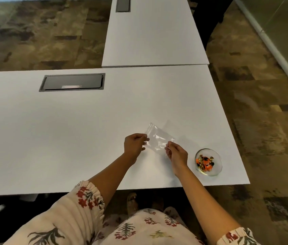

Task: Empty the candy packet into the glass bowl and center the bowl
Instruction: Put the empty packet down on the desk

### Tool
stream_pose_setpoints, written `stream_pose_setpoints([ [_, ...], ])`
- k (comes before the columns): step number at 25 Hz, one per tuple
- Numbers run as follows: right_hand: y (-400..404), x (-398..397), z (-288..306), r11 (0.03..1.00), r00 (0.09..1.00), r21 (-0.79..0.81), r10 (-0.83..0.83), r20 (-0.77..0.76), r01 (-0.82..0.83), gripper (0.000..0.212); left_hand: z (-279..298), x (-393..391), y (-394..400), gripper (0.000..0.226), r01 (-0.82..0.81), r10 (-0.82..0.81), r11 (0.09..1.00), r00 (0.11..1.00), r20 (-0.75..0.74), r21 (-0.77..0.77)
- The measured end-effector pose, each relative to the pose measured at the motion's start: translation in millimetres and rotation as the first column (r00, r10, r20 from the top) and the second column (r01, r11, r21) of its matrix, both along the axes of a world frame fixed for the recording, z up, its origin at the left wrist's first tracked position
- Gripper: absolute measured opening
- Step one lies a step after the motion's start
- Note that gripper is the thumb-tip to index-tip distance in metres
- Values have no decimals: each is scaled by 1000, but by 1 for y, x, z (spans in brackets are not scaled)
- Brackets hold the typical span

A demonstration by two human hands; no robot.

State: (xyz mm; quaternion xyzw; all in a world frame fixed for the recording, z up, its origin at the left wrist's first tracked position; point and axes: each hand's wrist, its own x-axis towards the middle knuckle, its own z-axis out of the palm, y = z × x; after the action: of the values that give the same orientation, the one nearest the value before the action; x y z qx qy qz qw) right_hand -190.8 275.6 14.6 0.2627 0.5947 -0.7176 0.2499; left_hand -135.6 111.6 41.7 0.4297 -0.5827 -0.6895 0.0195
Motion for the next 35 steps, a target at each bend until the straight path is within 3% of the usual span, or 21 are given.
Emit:
stream_pose_setpoints([
  [14,-62,20,-11,933,941,155,336,-42,-326,16,-37,83,-102,12,-183,208,973,958,196,-141],
  [26,-78,18,-17,859,875,192,484,-1,-475,14,-71,142,-137,23,-456,507,861,753,419,-223],
  [35,-84,22,-23,839,856,186,516,29,-512,14,-69,148,-136,41,-422,524,850,728,442,-314],
])
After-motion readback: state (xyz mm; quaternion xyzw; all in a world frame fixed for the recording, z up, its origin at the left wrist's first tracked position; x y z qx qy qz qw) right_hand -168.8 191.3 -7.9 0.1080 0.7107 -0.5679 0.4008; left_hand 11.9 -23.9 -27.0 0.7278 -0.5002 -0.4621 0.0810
